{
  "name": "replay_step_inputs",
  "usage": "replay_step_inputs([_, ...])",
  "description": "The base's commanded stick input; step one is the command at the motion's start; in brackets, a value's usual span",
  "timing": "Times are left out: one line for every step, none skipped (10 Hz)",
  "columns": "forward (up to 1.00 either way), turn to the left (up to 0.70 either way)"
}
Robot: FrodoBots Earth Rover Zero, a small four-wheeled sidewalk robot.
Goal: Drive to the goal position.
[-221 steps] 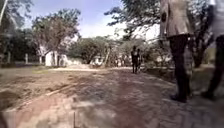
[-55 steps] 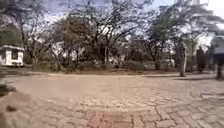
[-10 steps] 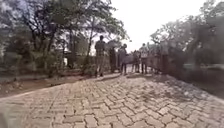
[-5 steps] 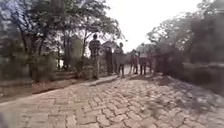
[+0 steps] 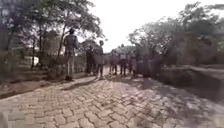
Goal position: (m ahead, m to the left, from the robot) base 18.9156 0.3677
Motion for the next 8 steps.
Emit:
replay_step_inputs([0.40, 0.00])
replay_step_inputs([0.53, 0.00])
replay_step_inputs([0.71, 0.00])
replay_step_inputs([0.85, 0.00])
replay_step_inputs([0.85, 0.00])
replay_step_inputs([0.85, 0.00])
replay_step_inputs([0.85, 0.00])
replay_step_inputs([0.85, 0.00])
